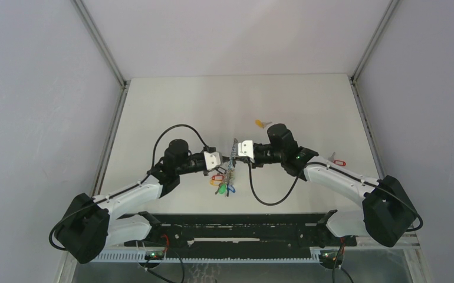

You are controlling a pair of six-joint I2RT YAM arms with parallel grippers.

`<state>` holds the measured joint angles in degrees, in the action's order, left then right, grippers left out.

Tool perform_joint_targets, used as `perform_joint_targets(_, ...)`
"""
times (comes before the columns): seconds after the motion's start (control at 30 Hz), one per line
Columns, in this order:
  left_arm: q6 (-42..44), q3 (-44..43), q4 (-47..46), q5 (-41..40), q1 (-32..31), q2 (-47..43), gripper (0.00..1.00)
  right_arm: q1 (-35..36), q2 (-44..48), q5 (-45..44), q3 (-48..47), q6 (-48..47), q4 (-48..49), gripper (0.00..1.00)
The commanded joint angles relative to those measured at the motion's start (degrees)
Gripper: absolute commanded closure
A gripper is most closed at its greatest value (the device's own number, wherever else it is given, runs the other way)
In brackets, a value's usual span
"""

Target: Put the keys on the keyring

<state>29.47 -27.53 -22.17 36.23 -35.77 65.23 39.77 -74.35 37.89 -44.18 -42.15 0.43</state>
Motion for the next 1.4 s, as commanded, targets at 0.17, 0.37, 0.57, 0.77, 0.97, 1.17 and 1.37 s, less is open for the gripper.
perform_joint_targets(0.17,-0.6,-1.0,-3.6,1.0,-0.1,-0.7,1.0,0.9,-0.2,2.2,-2.1,1.8,2.7,1.0)
perform_joint_targets(0.37,-0.5,-1.6,-2.5,0.7,-0.2,-0.6,1.0,1.8,-0.6,1.7,-2.9,1.6,2.4,1.0)
perform_joint_targets(0.57,-0.3,-1.8,-2.0,0.3,-0.5,-0.7,1.0,2.3,-1.2,1.3,-3.4,1.9,2.4,1.0)
perform_joint_targets(0.77,-0.6,-2.0,-1.8,-0.1,-0.6,-0.6,1.0,3.2,-1.3,1.0,-3.9,0.9,1.6,1.0)
perform_joint_targets(0.97,-1.8,-3.2,-0.1,-1.5,-0.6,-0.4,1.0,4.0,-1.1,-0.3,-3.8,-0.9,0.3,1.0)
perform_joint_targets(1.17,-5.0,-4.2,-0.1,-3.2,-0.3,0.3,1.0,5.1,-0.9,-4.7,-3.9,-3.3,-1.8,1.0)
perform_joint_targets(1.37,-8.6,-4.6,-0.3,-5.1,0.6,0.6,1.0,5.8,-0.3,-6.7,-3.5,-3.7,-2.7,1.0)
